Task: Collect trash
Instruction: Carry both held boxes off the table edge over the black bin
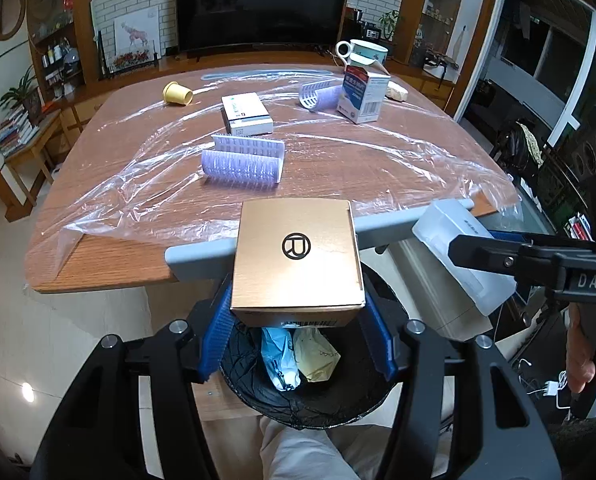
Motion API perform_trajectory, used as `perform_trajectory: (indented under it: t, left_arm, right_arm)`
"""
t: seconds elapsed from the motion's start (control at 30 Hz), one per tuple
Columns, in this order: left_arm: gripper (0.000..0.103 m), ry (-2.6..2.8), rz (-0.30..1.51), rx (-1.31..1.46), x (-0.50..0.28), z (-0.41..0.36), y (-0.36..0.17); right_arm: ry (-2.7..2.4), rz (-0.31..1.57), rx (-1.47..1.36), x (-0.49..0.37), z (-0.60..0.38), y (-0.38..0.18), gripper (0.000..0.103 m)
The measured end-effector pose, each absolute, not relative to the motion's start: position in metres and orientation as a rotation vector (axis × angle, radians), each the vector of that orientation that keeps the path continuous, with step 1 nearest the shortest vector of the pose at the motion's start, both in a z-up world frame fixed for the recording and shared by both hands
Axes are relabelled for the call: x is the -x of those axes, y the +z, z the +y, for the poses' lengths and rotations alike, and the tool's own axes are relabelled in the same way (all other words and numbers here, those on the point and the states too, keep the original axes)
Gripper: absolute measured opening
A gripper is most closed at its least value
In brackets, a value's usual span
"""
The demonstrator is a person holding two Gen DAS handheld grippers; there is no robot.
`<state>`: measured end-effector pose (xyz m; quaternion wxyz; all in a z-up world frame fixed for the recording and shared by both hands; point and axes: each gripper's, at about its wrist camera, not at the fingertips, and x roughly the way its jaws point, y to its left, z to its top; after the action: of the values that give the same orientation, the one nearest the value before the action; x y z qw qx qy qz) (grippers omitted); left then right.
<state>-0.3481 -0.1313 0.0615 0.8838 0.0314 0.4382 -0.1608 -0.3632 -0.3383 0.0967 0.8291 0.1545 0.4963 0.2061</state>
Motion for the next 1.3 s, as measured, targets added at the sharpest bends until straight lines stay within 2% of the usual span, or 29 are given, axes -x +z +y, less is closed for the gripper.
perform_trajectory:
  t: [0.4, 0.87, 1.3]
  left_arm:
    - [0.059, -0.356, 0.945, -0.102, 0.367, -0.135, 0.051]
    - [0.059, -0.323, 1.061, -0.140, 0.373, -0.136, -0.008]
    - [0.059, -0.304, 1.111, -0.162, 0.372, -0.136, -0.033]
  right_arm:
    - [0.458, 1.091, -0.301, 0.377, -0.330, 0.085, 0.054]
    - [0.438, 1.163, -0.183, 0.388, -0.314, 0.034, 0.054]
    - [0.428, 1.200, -0.146, 0.380, -0.303, 0.015, 0.054]
